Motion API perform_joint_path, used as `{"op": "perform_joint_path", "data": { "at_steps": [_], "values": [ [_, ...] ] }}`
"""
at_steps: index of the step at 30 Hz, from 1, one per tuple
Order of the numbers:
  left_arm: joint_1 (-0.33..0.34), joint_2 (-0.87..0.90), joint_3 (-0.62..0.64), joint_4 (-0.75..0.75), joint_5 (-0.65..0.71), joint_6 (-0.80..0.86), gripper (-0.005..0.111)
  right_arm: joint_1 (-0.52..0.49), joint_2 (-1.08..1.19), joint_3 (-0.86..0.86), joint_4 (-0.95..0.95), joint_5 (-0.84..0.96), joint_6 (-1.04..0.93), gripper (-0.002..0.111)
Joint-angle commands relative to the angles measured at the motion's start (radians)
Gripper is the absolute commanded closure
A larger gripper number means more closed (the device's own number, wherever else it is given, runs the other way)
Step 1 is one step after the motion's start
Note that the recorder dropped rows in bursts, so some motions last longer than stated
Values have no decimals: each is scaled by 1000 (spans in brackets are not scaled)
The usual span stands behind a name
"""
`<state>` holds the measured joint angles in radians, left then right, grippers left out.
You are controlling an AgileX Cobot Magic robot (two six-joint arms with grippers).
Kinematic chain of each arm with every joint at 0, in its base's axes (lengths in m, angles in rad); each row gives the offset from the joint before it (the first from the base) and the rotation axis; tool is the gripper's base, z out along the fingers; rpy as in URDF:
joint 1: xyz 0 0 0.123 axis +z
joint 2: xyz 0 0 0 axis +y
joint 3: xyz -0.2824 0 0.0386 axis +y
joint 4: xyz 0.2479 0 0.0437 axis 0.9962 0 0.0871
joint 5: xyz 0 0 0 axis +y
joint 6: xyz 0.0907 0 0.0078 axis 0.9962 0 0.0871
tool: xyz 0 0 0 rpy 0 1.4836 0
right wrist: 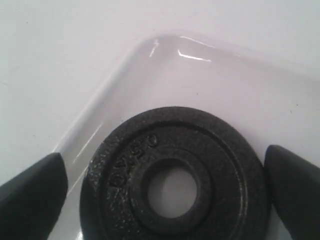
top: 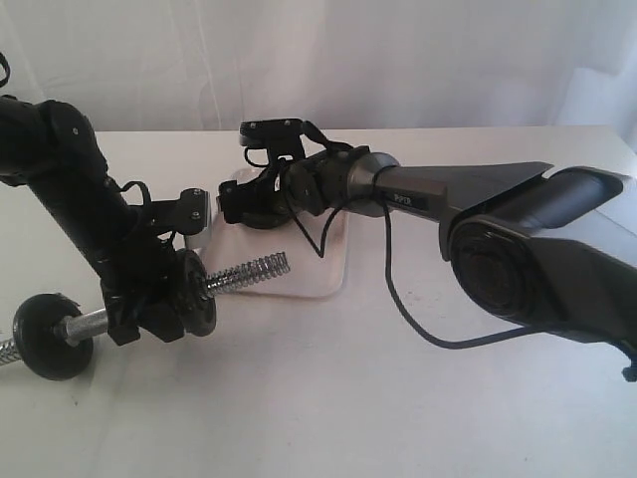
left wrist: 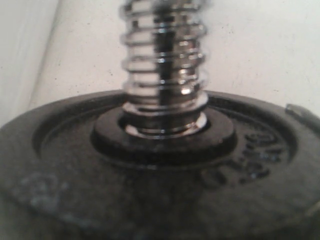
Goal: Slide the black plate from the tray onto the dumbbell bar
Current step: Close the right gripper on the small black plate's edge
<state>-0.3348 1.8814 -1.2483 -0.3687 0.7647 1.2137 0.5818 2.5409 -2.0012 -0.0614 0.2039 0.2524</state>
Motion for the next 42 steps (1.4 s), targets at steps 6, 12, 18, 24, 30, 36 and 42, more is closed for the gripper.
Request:
{"op": "perform_joint_path", "data": {
  "at_steps": [6, 12, 18, 24, 30, 36, 42],
  "values": [
    [4, -37, -6, -42, 46, -6, 107, 6, 25, 2, -133, 84, 14, 14],
    [4, -37, -6, -42, 46, -6, 107, 6, 33, 2, -141, 86, 14, 14],
    [4, -37, -6, -42, 48, -6, 107, 6, 33, 2, -146, 86, 14, 14],
    [4, -37, -6, -42, 48, -6, 107, 6, 33, 2, -160, 93, 14, 24],
    [4, -37, -6, -42, 48, -6, 107, 6, 33, 2, -160, 123, 14, 69],
    [4, -37, -6, -42, 48, -6, 107, 6, 24, 2, -160, 140, 14, 108],
    [4, -37, -6, -42, 48, -6, 107, 6, -16, 0, -160, 148, 14, 108]
  ]
}}
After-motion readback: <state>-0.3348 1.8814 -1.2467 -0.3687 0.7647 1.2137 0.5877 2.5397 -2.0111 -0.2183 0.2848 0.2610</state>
